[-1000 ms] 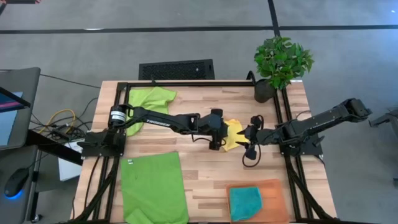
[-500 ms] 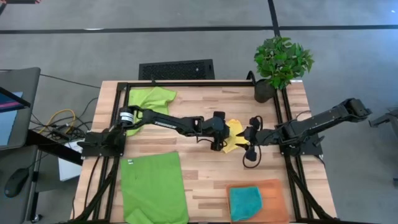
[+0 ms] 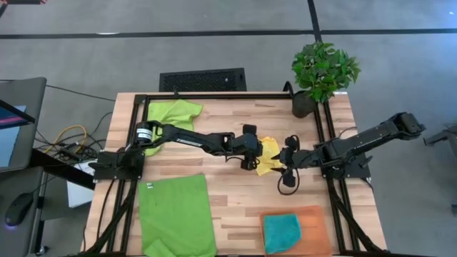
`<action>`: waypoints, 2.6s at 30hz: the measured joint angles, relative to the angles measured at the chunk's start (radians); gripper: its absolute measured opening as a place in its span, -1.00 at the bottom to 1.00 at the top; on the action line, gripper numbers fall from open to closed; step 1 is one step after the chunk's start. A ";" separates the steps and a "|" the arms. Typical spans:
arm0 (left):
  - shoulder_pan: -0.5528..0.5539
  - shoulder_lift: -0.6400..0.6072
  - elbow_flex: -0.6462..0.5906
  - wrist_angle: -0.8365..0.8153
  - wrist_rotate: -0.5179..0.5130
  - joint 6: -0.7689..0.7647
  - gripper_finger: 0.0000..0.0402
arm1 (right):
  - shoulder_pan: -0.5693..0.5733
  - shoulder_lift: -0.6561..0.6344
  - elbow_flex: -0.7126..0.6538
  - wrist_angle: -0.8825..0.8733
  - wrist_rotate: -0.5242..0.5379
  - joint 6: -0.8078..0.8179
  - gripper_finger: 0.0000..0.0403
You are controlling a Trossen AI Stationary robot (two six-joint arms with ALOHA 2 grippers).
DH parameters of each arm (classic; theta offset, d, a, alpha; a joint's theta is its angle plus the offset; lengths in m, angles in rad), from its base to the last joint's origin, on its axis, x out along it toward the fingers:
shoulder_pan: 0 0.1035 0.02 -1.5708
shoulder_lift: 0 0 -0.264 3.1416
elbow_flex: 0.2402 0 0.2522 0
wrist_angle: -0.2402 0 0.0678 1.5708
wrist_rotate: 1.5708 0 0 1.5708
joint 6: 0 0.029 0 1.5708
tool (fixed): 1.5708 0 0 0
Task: Fold microfiber towels
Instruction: Fold the yellow microfiber towel
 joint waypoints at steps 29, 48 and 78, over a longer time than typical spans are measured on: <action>-0.023 -0.029 -0.002 -0.283 0.070 -0.147 -0.01 | -0.185 0.212 -0.006 0.052 -0.052 -0.025 0.12; 0.003 0.002 -0.002 -0.148 0.187 -0.215 -0.01 | -0.131 0.123 0.022 0.049 -0.015 -0.063 0.12; 0.019 0.096 -0.001 -0.110 0.181 -0.321 -0.01 | -0.283 0.336 0.022 0.032 0.167 -0.103 0.12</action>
